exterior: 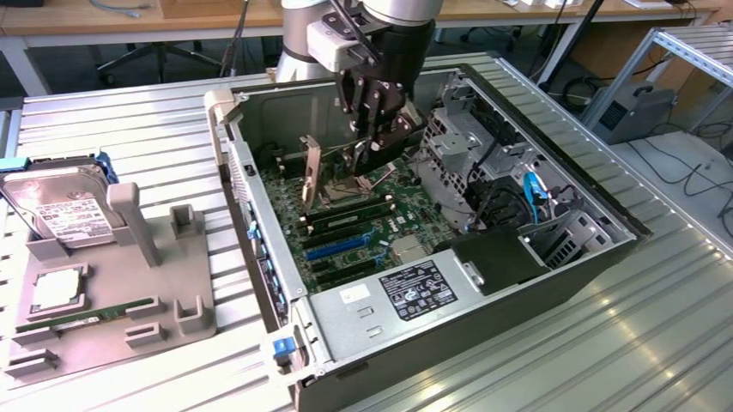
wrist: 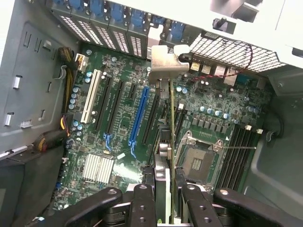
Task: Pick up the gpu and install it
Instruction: 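Insert the gpu into the slot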
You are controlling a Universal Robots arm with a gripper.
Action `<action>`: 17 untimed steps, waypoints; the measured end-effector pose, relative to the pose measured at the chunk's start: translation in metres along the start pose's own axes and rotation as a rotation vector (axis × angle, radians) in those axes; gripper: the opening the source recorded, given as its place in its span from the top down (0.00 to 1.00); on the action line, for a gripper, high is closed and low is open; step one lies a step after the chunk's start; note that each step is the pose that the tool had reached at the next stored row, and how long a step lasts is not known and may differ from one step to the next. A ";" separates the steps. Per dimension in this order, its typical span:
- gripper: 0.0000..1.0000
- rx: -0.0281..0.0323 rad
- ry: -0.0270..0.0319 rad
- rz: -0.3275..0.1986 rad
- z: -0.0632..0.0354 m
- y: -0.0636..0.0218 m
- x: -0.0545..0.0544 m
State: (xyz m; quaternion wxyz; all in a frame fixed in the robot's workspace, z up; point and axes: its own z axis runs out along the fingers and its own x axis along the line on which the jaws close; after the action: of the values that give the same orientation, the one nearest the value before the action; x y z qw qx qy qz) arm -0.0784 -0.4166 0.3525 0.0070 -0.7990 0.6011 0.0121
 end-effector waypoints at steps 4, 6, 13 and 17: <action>0.73 0.0012 -0.0001 0.046 0.0006 0.0000 0.000; 0.73 0.0020 -0.0003 0.072 0.0010 0.0000 0.000; 0.73 0.0053 -0.0007 0.189 0.0038 0.0000 0.000; 0.73 0.0072 -0.0008 0.259 0.0056 0.0000 0.000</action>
State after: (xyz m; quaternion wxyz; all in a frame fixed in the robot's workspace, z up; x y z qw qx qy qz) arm -0.0783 -0.4166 0.3468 0.0085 -0.7148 0.6992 0.0111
